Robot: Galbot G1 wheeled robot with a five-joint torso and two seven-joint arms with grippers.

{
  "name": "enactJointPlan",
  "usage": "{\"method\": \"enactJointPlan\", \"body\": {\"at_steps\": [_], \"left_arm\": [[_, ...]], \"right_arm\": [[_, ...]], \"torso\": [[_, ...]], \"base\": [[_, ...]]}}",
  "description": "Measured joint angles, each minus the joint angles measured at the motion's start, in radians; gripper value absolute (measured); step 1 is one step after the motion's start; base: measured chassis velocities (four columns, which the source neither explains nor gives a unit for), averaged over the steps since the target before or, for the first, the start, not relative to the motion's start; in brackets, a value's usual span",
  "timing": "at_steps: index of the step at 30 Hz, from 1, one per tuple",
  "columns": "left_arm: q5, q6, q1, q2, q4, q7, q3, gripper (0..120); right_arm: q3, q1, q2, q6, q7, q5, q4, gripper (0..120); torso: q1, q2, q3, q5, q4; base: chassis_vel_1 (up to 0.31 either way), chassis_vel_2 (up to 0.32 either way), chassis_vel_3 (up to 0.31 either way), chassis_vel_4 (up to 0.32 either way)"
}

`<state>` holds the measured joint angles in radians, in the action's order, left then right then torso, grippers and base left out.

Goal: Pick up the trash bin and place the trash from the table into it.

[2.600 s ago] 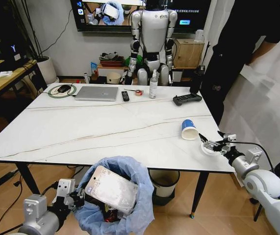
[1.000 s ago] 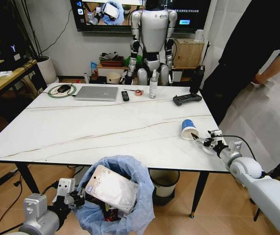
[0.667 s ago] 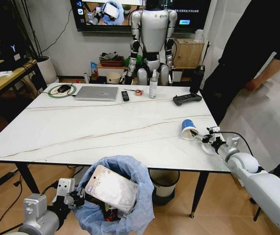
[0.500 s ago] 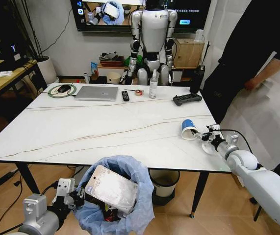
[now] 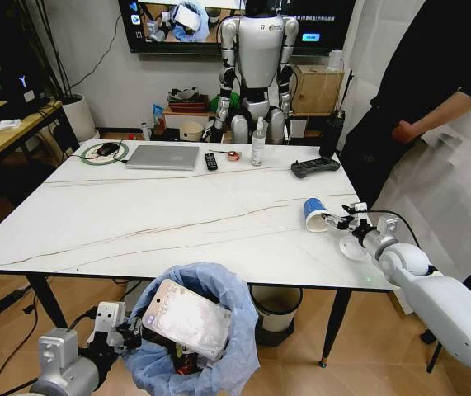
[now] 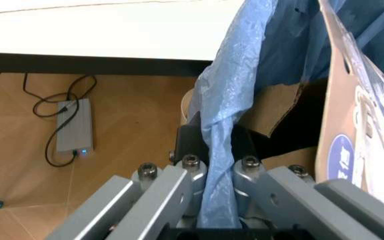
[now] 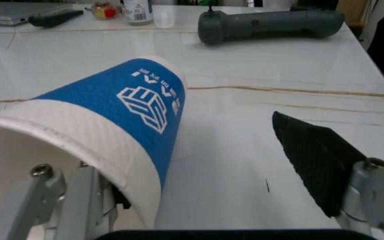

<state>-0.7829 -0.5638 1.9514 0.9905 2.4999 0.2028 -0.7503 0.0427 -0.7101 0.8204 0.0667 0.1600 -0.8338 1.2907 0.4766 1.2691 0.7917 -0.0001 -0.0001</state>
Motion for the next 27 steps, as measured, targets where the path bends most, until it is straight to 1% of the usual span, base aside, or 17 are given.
{"method": "enactJointPlan", "body": {"at_steps": [1, 3, 5, 6, 7, 12, 13, 14, 15, 17, 18, 19, 20, 27], "left_arm": [[0.000, 0.000, 0.000, 0.000, 0.000, 0.000, 0.000, 0], [0.000, 0.000, 0.001, 0.000, 0.000, 0.000, 0.000, 0], [0.001, 0.000, 0.000, 0.000, 0.000, 0.000, 0.000, 0], [0.001, 0.000, 0.000, 0.000, 0.000, 0.000, 0.000, 0], [0.001, 0.000, 0.000, 0.000, 0.000, 0.000, 0.000, 0], [0.002, 0.001, 0.002, -0.001, 0.000, 0.000, 0.000, 0], [0.002, 0.001, 0.002, -0.001, 0.000, 0.000, 0.000, 0], [0.002, 0.001, 0.002, -0.001, 0.000, 0.000, 0.000, 0], [0.002, 0.001, 0.003, -0.001, 0.000, 0.000, 0.000, 0], [0.002, 0.001, 0.003, -0.001, 0.000, 0.000, 0.000, 0], [0.002, 0.001, 0.003, -0.001, 0.000, 0.000, 0.000, 0], [0.002, 0.001, 0.003, -0.001, 0.000, 0.000, 0.000, 0], [0.003, 0.001, 0.004, 0.000, 0.000, 0.000, 0.000, 0], [0.006, 0.001, 0.006, 0.001, 0.000, 0.000, 0.002, 0]], "right_arm": [[0.000, -0.002, 0.000, 0.000, 0.001, 0.000, 0.001, 68], [0.002, -0.009, -0.002, -0.001, 0.004, -0.001, 0.007, 58], [0.003, -0.013, -0.004, -0.001, 0.004, -0.001, 0.012, 50], [0.004, -0.015, -0.004, -0.001, 0.004, -0.001, 0.014, 47], [0.004, -0.015, -0.004, -0.001, 0.004, -0.001, 0.014, 47], [0.006, -0.024, -0.008, -0.002, 0.005, -0.001, 0.023, 23], [0.006, -0.024, -0.008, -0.002, 0.005, -0.001, 0.023, 23], [0.007, -0.026, -0.009, -0.002, 0.005, -0.001, 0.025, 20], [0.008, -0.027, -0.009, -0.002, 0.005, -0.001, 0.027, 15], [0.008, -0.028, -0.010, -0.002, 0.005, -0.001, 0.029, 10], [0.008, -0.029, -0.010, -0.002, 0.005, -0.001, 0.030, 4], [0.008, -0.029, -0.010, -0.002, 0.005, -0.001, 0.030, 4], [0.010, -0.030, -0.012, -0.002, 0.005, -0.002, 0.032, 0], [0.019, -0.045, -0.018, -0.010, 0.009, -0.007, 0.041, 0]], "torso": [[0.000, 0.000, 0.000, 0.0001, -0.0001], [0.000, 0.000, 0.000, 0.0002, -0.0001], [0.000, 0.000, 0.000, 0.0000, -0.0001], [0.000, 0.000, 0.000, 0.0000, -0.0001], [0.000, 0.000, 0.000, 0.0000, -0.0001], [0.000, 0.000, 0.000, 0.0001, 0.0000], [0.000, 0.000, 0.000, 0.0001, 0.0000], [0.000, 0.000, 0.000, 0.0001, -0.0001], [0.000, 0.000, 0.000, 0.0001, -0.0001], [0.000, 0.000, 0.000, 0.0001, -0.0001], [0.000, 0.000, 0.000, 0.0001, 0.0000], [0.000, 0.000, 0.000, 0.0001, 0.0000], [0.000, 0.000, 0.000, 0.0001, 0.0000], [0.000, 0.000, 0.000, 0.0001, 0.0000]], "base": [[0.000, 0.000, 0.000, 0.000], [0.000, 0.000, 0.000, 0.000], [0.000, 0.000, 0.000, 0.000], [0.000, 0.000, 0.000, 0.000], [0.000, 0.000, 0.000, 0.000], [0.000, 0.000, 0.000, 0.000], [0.000, 0.000, 0.000, 0.000], [0.000, 0.000, 0.000, 0.000], [0.000, 0.000, 0.000, 0.000], [0.000, 0.000, 0.000, 0.000], [0.000, 0.000, 0.000, 0.000], [0.000, 0.000, 0.000, 0.000], [0.000, 0.000, 0.000, 0.000], [0.000, 0.000, 0.000, 0.000]]}}
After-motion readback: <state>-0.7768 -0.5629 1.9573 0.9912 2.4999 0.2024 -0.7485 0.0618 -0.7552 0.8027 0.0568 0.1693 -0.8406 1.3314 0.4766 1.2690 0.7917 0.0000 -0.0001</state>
